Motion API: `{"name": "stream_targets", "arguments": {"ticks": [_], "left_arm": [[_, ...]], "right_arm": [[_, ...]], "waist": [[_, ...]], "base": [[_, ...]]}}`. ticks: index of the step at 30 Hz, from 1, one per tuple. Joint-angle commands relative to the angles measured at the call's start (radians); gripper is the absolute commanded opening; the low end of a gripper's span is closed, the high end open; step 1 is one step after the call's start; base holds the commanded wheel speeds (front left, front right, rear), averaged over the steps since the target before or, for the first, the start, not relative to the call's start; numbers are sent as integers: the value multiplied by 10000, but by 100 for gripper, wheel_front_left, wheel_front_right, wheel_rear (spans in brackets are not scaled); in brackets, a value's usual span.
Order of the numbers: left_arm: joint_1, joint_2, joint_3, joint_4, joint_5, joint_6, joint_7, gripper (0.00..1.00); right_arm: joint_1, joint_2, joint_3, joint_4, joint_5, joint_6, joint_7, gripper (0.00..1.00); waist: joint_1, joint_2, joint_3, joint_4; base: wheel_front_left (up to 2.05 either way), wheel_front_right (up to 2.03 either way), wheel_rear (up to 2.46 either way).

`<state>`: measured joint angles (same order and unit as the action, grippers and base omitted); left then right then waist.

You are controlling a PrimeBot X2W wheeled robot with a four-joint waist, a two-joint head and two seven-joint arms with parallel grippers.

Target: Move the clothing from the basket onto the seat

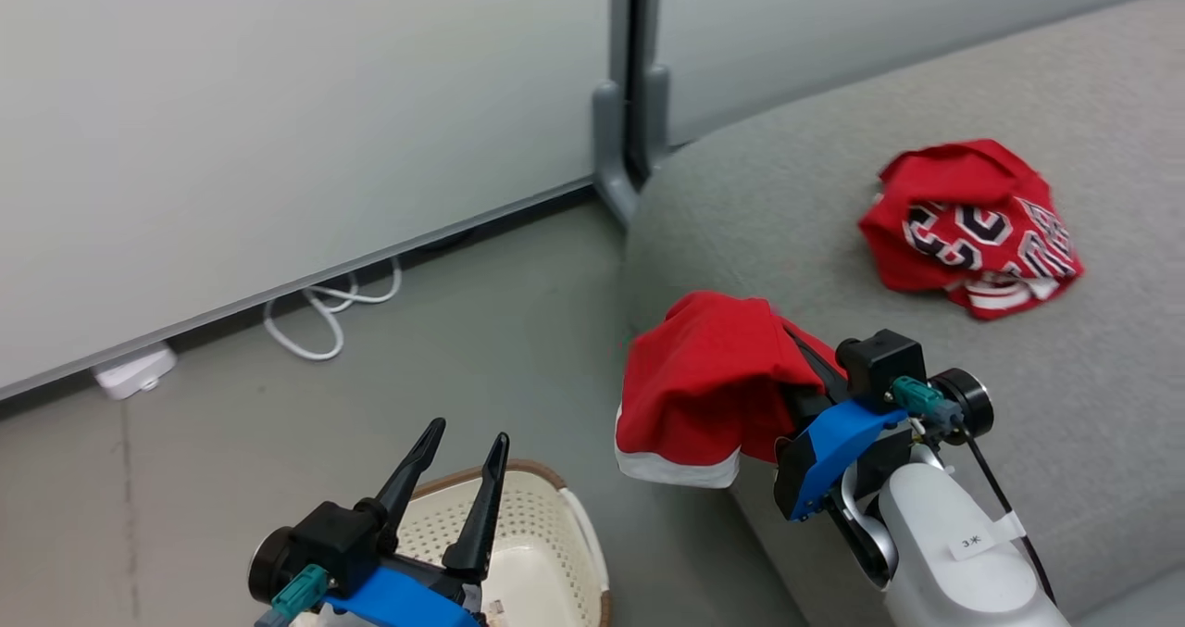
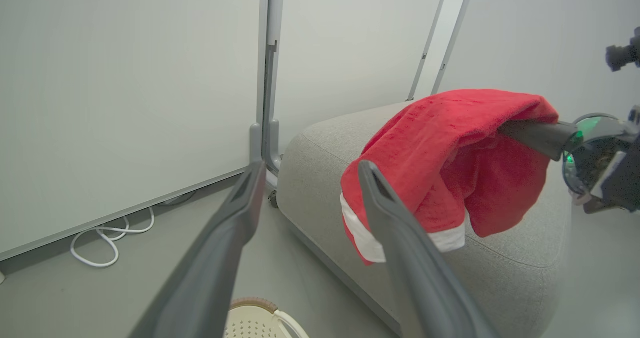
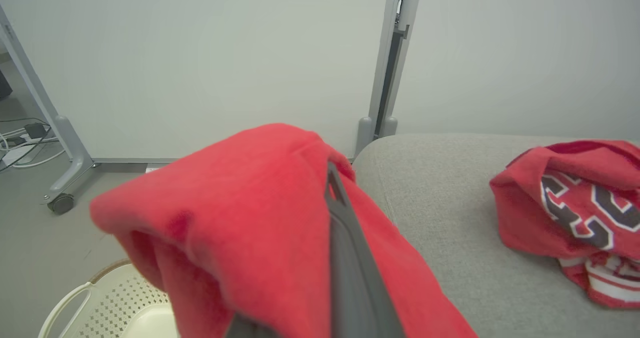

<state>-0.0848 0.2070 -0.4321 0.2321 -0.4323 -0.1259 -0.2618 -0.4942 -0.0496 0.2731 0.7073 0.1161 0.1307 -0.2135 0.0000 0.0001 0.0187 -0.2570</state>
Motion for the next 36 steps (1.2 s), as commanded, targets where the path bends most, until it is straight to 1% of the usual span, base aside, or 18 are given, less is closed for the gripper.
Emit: {"name": "stream_targets", "arguments": {"ticks": [1,5,10,11,18,30,34,36], "left_arm": [[-98,48,-36,-31,-43,-68,-47,100],[-90,123,-56,-82,-33,-69,-47,100],[-127,231,-114,-142,-46,-69,-47,100],[-127,231,-114,-142,-46,-69,-47,100],[-163,335,-163,-209,-3,-70,-47,100],[-206,411,-276,-249,-65,-70,-47,100],[-295,583,-249,-402,27,-71,-47,100],[-422,763,-301,-548,41,-71,-47,100]], "right_arm": [[103,-13,-61,-65,40,1,-46,0],[134,-11,-75,-128,15,1,-67,0],[223,-8,-122,-200,72,1,-87,0],[223,-8,-122,-200,72,1,-87,0],[326,-8,-74,-332,182,1,-120,0],[437,-8,-271,-425,155,1,-101,0],[-178,-11,-574,-477,497,1,58,0],[-732,-10,-987,-516,438,1,192,0]], "waist": [[0,-1,164,-744],[0,-1,302,-1422],[0,-1,470,-2116],[0,-1,470,-2116],[0,-1,644,-2765],[0,-1,788,-2775],[0,-1,1138,-2658],[0,-1,1486,-2534]], "base": [[0,0,0],[0,0,0],[0,0,0],[0,0,0],[0,0,0],[0,0,0],[0,0,0],[0,0,0]]}}
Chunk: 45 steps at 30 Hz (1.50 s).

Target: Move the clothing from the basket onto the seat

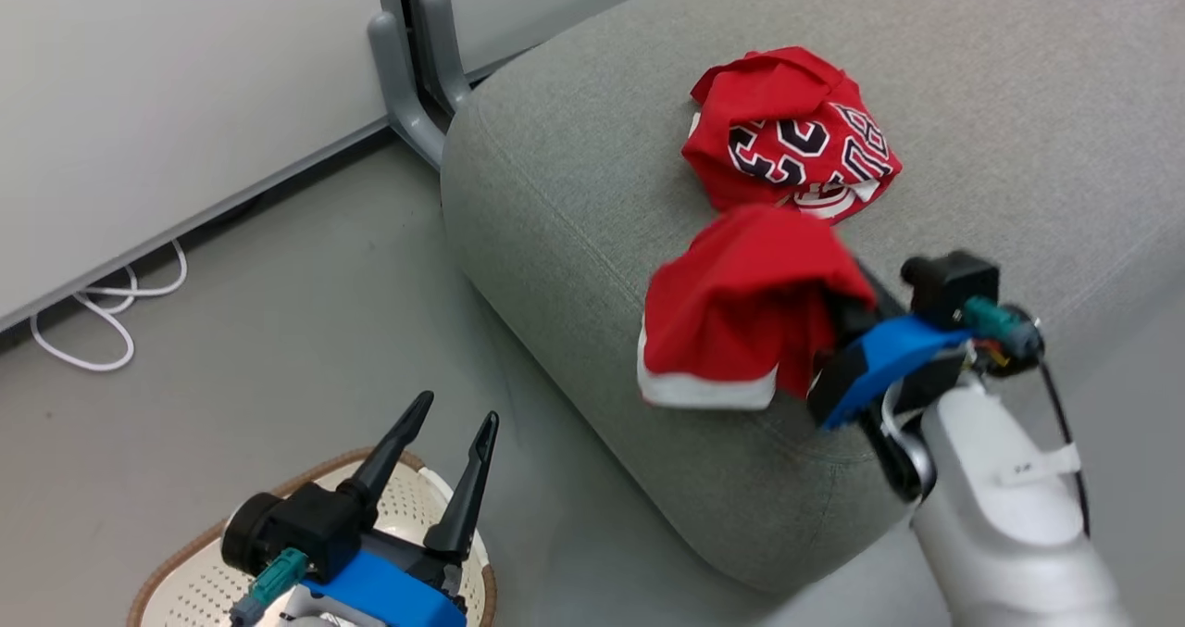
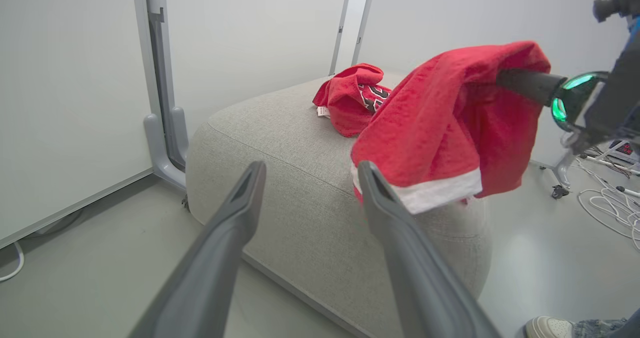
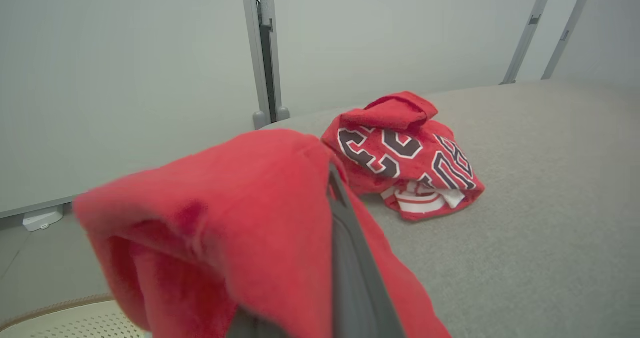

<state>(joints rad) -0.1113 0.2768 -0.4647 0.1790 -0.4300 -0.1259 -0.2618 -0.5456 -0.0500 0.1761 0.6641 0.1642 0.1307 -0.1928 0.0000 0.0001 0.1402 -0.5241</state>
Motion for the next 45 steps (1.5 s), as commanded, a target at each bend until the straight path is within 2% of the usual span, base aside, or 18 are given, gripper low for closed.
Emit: {"name": "stream_targets", "arguments": {"ticks": [1,8,13,21,28,37,38,39,40,42,45], "left_arm": [[-210,154,13,-89,21,-71,-47,100],[-905,1045,-324,-843,-34,-71,-47,100],[-1563,1721,-736,-1543,-79,-69,-49,100],[-2791,2533,-1102,-2506,-164,-70,-47,100],[-3308,2819,-1085,-2959,-161,-70,-47,100],[-3203,2669,-1116,-2869,-182,-70,-47,100],[-3191,2659,-1110,-2840,-193,-70,-47,100],[-3177,2642,-1104,-2819,-210,-70,-47,100],[-3164,2611,-1102,-2790,-230,-70,-47,100],[-3141,2535,-1107,-2728,-264,-70,-47,100],[-3057,2353,-1147,-2584,-365,-70,-47,100]], "right_arm": [[-497,-1,-221,-91,-65,1,42,0],[-3017,0,-2773,-474,-1353,1,562,0],[-4337,-355,-4843,-1364,-2821,1,1111,0],[-4746,-416,-7448,-3037,-3977,1,1621,0],[-4127,-168,-8374,-2728,-4357,1,1237,0],[-3801,-50,-8854,-1900,-4704,1,587,0],[-3796,-41,-8854,-1856,-4739,1,580,8],[-3788,-36,-8821,-1838,-4801,1,578,30],[-3779,-36,-8785,-1818,-4849,0,585,44],[-3751,-28,-8683,-1761,-4908,1,607,100],[-3607,-21,-8438,-1678,-4993,1,670,100]], "waist": [[0,-1,432,200],[0,-1,2092,973],[0,-1,3329,1778],[0,-1,5206,2923],[0,-1,5979,3201],[0,-1,5822,3229],[0,-1,5780,3218],[0,-1,5722,3204],[0,-1,5660,3194],[0,-1,5498,3181],[0,-1,5114,3195]], "base": [[0,0,0],[0,0,0],[0,0,0],[0,0,0],[0,0,0],[0,0,0],[0,0,0],[0,0,0],[0,0,0],[0,0,0],[0,0,0]]}}
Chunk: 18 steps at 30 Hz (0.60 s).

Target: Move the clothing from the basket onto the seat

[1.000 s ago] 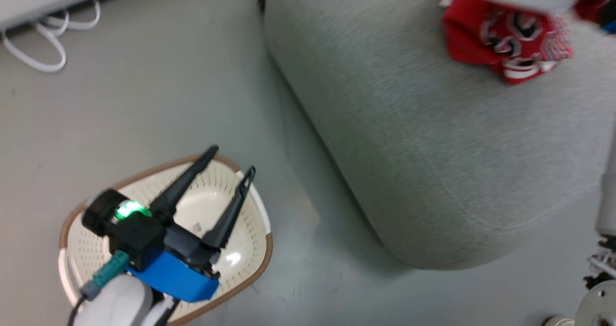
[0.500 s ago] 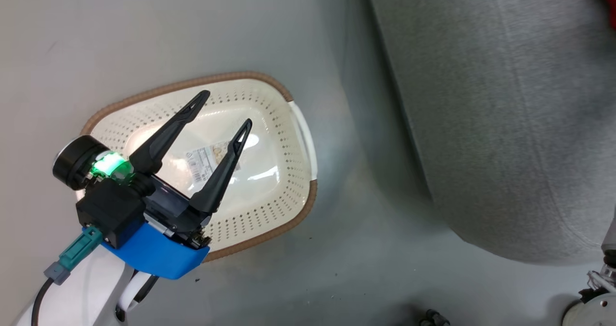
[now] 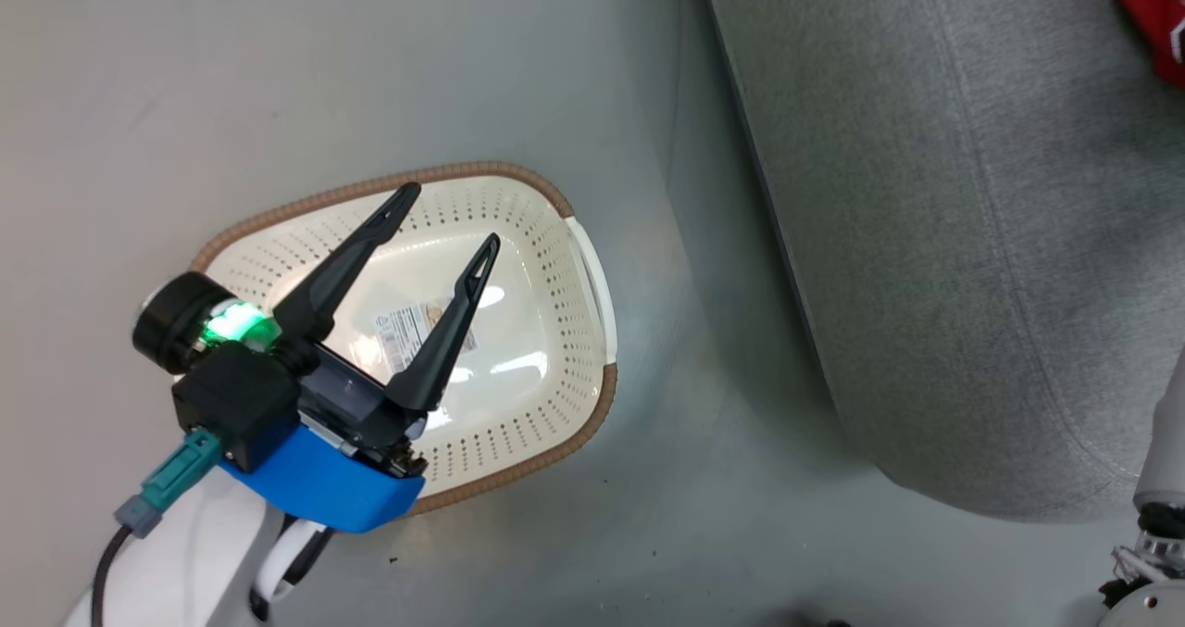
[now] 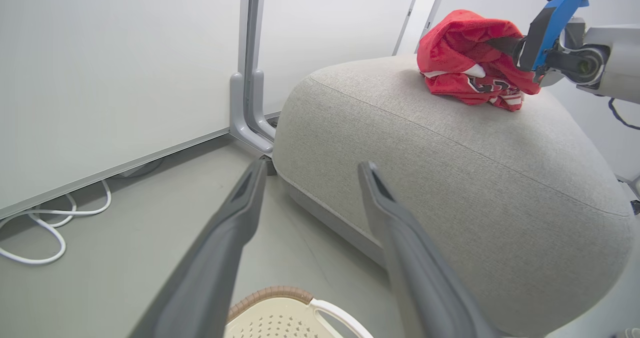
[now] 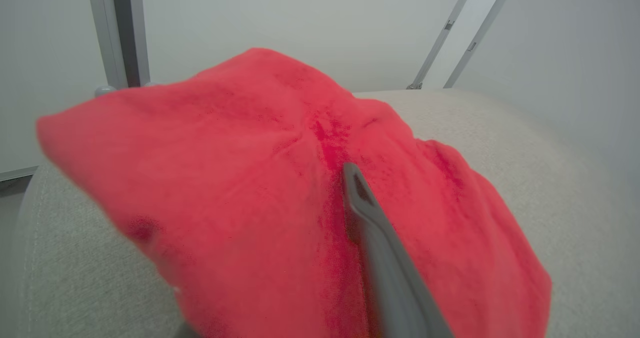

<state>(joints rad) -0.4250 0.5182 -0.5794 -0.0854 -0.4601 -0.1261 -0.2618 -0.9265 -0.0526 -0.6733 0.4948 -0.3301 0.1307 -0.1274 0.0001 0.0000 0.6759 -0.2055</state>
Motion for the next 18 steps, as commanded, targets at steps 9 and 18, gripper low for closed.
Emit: {"name": "stream_targets", "arguments": {"ticks": [9,18], "left_arm": [[692,-1028,136,880,-381,-68,-47,100],[1958,-2124,890,1960,-574,-69,-47,100]], "right_arm": [[1464,-104,1319,-31,-252,1,406,100],[3510,-478,3109,-545,897,1,501,100]], "waist": [[-1,0,-2231,239],[-1,0,-4624,656]], "base": [[0,0,0],[0,0,0]]}}
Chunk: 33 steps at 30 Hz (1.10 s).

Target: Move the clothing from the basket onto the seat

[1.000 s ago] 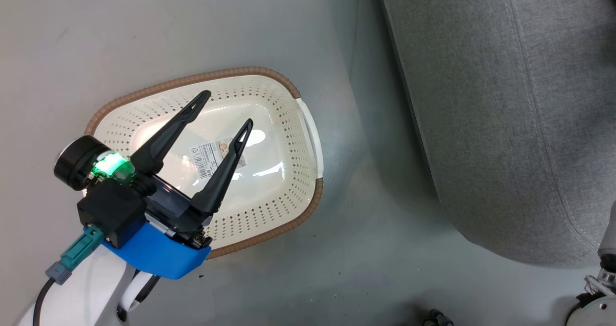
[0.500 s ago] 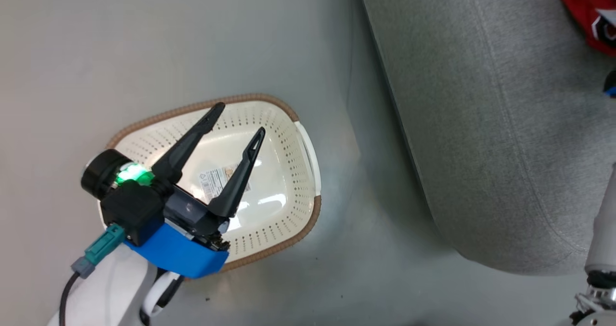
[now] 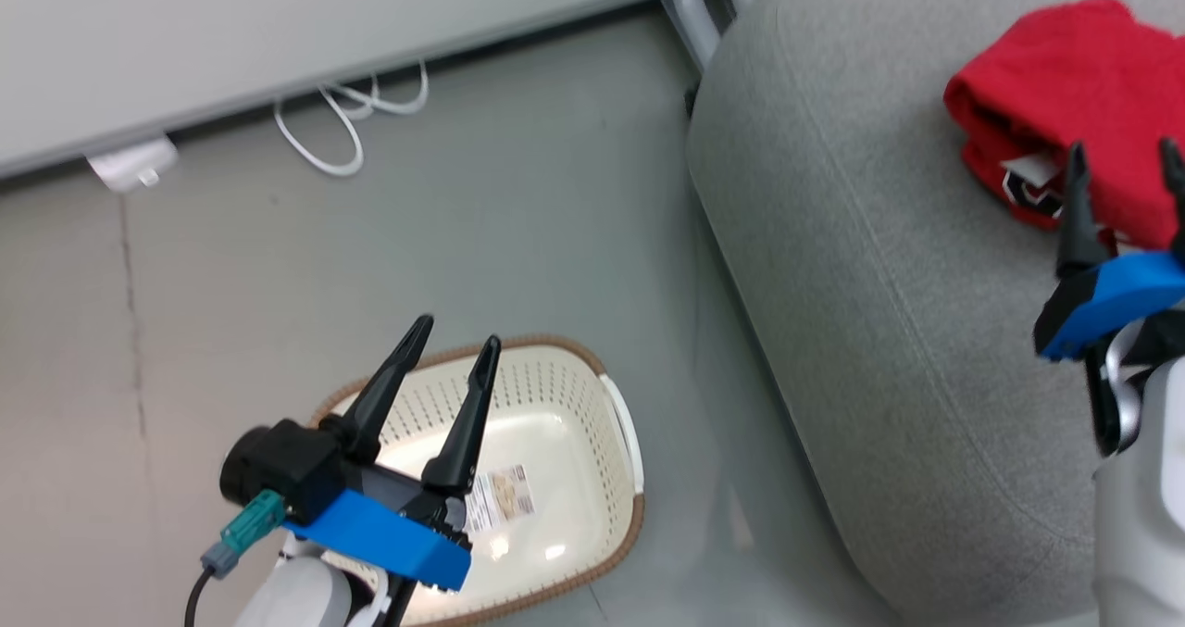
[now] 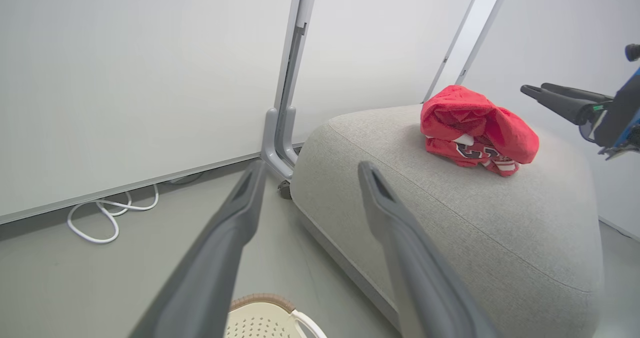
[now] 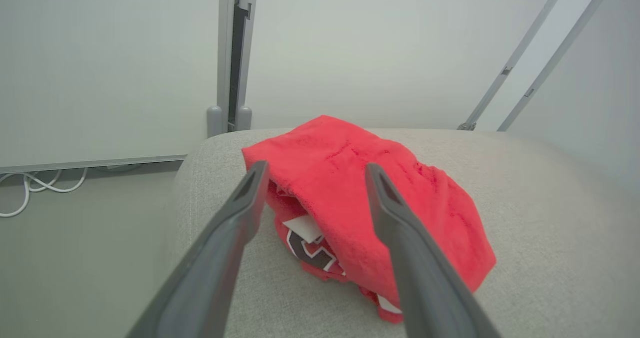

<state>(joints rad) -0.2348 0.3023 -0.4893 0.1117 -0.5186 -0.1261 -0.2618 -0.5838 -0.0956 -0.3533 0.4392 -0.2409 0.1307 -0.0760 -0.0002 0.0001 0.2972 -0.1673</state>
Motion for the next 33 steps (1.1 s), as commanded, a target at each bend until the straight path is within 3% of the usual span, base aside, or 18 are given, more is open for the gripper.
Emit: {"name": "stream_targets", "arguments": {"ticks": [1,13,24,33], "left_arm": [[218,-79,118,91,10,-69,-47,100],[1807,-983,1816,1012,305,-69,-47,100],[2764,-1540,3362,1326,748,-69,-46,100],[3244,-1577,3885,1546,964,-69,-46,100]], "right_arm": [[318,-71,140,-97,178,1,-12,100],[3045,125,2367,-1917,1512,1,163,100],[4730,421,2811,-2866,1843,1,-11,100],[5531,453,3061,-2770,2512,1,-149,100]], "waist": [[2,-1,-1043,316],[2,-1,-2733,1033],[2,-1,-3319,1785],[2,-1,-3544,2090]], "base": [[0,0,0],[0,0,0],[0,0,0],[0,0,0]]}}
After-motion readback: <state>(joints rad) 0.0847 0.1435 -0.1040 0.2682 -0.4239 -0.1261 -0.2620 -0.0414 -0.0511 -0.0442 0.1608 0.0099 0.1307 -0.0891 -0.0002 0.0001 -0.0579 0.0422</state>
